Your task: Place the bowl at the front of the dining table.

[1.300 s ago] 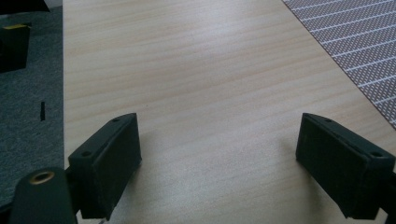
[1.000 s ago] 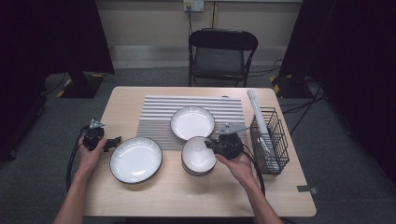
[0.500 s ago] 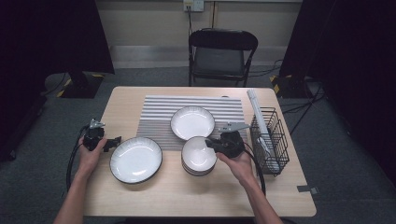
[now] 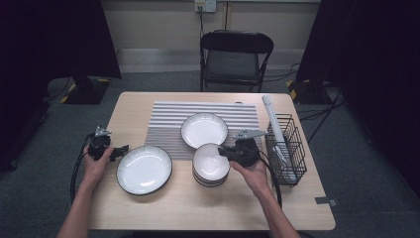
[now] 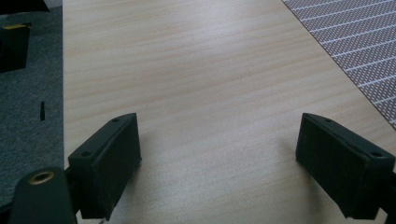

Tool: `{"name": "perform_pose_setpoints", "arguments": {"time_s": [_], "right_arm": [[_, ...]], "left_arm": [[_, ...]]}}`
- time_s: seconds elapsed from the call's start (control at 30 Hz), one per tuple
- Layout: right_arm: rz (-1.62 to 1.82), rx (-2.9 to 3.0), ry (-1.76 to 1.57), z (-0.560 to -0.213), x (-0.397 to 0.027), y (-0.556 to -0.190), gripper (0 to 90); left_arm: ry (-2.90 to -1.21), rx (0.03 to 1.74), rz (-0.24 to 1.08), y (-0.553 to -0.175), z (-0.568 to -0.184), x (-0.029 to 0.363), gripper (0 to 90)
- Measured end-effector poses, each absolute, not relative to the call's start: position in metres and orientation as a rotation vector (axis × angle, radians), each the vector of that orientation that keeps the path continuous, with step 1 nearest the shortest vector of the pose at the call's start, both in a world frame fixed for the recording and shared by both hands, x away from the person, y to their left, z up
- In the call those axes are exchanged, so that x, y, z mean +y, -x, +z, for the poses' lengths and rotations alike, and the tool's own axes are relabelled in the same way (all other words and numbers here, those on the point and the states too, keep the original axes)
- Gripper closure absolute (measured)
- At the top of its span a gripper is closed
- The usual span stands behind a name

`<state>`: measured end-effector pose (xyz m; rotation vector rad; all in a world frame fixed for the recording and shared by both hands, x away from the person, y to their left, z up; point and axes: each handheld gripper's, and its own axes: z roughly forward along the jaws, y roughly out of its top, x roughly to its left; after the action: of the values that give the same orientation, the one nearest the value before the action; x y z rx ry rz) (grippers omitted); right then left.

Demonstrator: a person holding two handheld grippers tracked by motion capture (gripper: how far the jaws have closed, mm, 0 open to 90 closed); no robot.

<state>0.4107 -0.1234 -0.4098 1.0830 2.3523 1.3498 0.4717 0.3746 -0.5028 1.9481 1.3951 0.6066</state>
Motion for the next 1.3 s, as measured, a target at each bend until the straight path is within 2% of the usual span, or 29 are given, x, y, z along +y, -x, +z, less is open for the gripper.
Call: {"name": "perform_pose_setpoints", "arguments": {"time_s": [1.3], "right_arm": [[1.453, 2.281, -1.145, -0.389, -0.121, -0.419, 83.3]], "left_arm": [[-1.946, 1.395, 0.603, -0.472, -0.503, 0.375, 13.3]]}}
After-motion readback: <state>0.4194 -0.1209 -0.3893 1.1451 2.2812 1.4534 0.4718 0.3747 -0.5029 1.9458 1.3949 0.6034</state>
